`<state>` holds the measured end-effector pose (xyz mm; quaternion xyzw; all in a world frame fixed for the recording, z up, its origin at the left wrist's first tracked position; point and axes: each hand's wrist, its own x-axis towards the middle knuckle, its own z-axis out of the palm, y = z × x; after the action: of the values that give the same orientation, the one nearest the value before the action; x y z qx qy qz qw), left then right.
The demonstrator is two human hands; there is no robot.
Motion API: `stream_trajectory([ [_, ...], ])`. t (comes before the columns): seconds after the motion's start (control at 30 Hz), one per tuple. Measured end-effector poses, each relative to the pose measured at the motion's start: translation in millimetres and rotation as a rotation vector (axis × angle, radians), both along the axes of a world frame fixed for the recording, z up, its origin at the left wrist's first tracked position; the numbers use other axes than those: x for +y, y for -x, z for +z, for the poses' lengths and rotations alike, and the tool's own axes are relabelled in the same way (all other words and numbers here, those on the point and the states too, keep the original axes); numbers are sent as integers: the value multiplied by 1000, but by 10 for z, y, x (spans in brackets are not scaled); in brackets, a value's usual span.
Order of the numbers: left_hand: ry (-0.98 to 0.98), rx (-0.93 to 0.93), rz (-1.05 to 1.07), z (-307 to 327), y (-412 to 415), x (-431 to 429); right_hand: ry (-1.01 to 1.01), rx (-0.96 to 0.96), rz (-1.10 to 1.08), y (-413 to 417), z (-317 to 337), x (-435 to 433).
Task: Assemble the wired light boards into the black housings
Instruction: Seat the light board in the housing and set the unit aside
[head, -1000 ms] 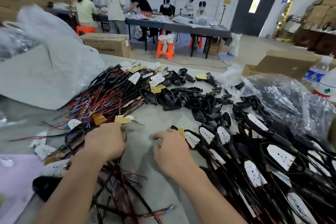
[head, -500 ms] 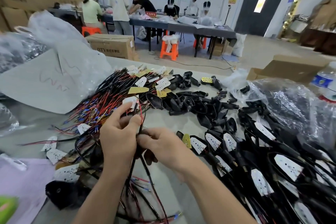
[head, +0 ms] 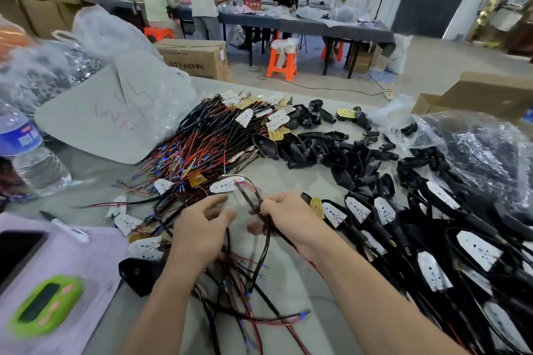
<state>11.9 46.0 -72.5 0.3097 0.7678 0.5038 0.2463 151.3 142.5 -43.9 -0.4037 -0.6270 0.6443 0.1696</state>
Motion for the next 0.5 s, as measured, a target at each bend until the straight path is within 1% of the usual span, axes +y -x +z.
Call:
stream_trajectory([
  [0.03,-27,-84,-43,-9,-20,18,8,2,40,18,-11,-14],
  [0.07,-30,-69,-69,-13,-32,31,16,11,62,39,-30,-27],
  [0.1,-20,3,-66,-36,-22,50,21,24,61,67,-50,-40],
  [0.13,39,124,-18,-61,-2,54,17,32,36,90,-68,-47],
  [0.2,188,393,134,-110,42,45,10,74,-57,139,-97,-54],
  [0.27,335,544,201,-121,36,28,-1,122,-149,168,-100,-36],
  [0.3,390,590,182,-127,15,37,-58,87,-170,169,-103,-19],
  [0.37,408,623,123,-133,-30,62,-305,-106,-167,162,-87,-14],
  [0.43,332,579,120,-123,-36,80,-574,-249,-118,170,-99,-92],
  [0.5,214,506,176,-127,-13,82,-763,-308,-34,228,-149,-215],
])
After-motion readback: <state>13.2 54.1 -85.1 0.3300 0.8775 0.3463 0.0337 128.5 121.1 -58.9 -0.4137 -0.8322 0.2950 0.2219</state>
